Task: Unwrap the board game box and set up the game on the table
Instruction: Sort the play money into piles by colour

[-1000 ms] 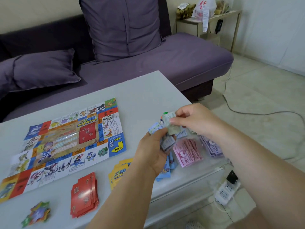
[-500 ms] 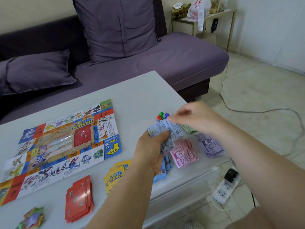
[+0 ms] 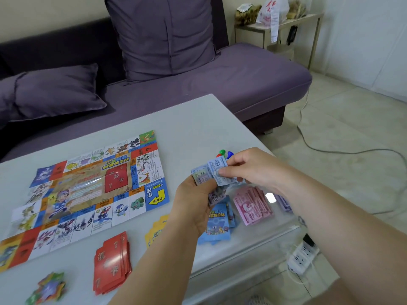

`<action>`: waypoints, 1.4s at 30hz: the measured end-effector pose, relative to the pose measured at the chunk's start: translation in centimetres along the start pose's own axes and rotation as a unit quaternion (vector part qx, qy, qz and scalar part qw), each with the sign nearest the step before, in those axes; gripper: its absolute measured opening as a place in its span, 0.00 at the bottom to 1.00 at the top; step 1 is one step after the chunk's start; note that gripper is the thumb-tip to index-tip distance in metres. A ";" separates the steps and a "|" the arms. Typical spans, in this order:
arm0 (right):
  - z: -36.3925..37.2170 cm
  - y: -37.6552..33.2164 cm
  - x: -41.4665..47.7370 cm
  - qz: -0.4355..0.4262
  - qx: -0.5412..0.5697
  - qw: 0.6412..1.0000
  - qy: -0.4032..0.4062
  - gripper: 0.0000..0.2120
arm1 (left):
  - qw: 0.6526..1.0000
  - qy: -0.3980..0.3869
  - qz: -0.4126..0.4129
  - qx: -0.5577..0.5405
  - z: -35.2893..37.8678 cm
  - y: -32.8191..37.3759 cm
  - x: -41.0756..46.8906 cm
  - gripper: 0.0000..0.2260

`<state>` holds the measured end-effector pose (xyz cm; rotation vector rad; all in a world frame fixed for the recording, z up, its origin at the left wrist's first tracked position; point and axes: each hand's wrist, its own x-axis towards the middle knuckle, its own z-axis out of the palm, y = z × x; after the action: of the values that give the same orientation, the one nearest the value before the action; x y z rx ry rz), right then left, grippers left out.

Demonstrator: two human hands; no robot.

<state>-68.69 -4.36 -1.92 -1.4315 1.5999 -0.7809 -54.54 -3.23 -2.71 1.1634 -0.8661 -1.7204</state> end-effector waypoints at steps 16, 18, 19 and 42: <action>0.2 0.6 2.6 0.027 -0.143 0.973 0.181 0.30 | 0.994 0.023 -0.061 -0.091 -1.7 0.7 0.7 0.10; 0.0 -0.1 1.7 -0.009 -0.090 0.981 0.172 0.22 | 0.996 0.023 -0.051 -0.069 -1.5 0.6 0.4 0.08; -0.1 -0.6 0.9 -0.015 -0.054 0.988 0.142 0.18 | 0.997 0.021 -0.045 -0.060 -1.3 0.5 0.3 0.07; -6.4 3.8 -5.7 0.003 -0.081 0.992 0.092 0.16 | 0.999 -0.026 -0.037 0.008 4.9 -3.1 -1.9 0.08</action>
<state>-76.06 1.35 -1.32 -1.5023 1.8439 -0.8152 -59.61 0.05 -3.24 1.1788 -0.8782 -1.8147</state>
